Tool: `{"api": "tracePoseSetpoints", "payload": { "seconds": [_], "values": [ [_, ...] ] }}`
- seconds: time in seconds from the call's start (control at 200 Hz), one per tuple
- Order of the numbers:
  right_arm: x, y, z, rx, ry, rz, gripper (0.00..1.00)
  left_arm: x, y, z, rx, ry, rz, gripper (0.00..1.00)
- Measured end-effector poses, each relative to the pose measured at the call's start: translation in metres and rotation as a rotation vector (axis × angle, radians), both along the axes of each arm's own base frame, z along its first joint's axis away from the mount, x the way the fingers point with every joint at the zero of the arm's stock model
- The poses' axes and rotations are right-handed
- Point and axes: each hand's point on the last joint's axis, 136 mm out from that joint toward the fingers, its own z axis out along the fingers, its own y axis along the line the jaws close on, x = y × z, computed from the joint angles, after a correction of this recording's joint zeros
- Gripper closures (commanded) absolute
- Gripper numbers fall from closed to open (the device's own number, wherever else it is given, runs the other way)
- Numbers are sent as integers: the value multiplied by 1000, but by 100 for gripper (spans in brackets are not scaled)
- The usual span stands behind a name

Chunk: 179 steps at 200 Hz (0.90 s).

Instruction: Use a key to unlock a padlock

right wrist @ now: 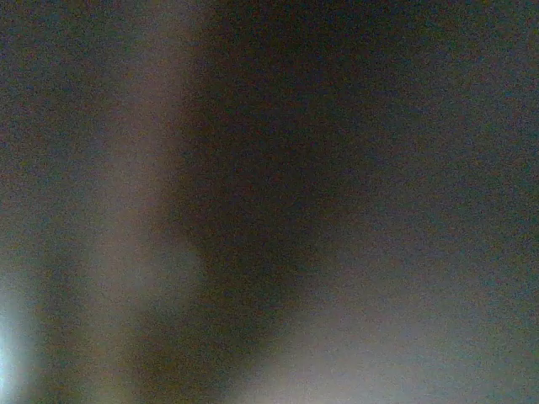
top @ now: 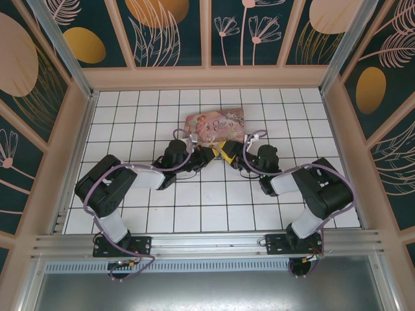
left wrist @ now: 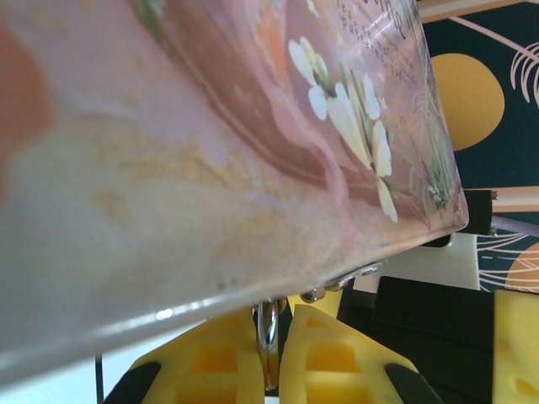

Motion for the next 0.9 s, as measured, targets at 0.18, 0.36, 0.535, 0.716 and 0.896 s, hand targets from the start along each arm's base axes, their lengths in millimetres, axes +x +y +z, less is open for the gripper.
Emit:
{"api": "tracePoseSetpoints", "payload": {
  "seconds": [0.18,0.36,0.535,0.716,0.896],
  "values": [
    [-13,-12,-10,-35,11,-11,30,-8,-4,-10,16,29,-36,100],
    [-27,-27,-33,-91,62,-35,28,-11,-4,-18,36,46,-47,100],
    [-41,-36,-46,-139,83,-36,30,-11,-4,-21,60,43,-56,100],
    [-50,-42,-39,-253,21,-46,34,-10,-5,-22,79,36,-64,100],
    [-49,-39,-20,-458,-109,-62,38,-9,-6,-25,93,34,-69,100]
  ]
}}
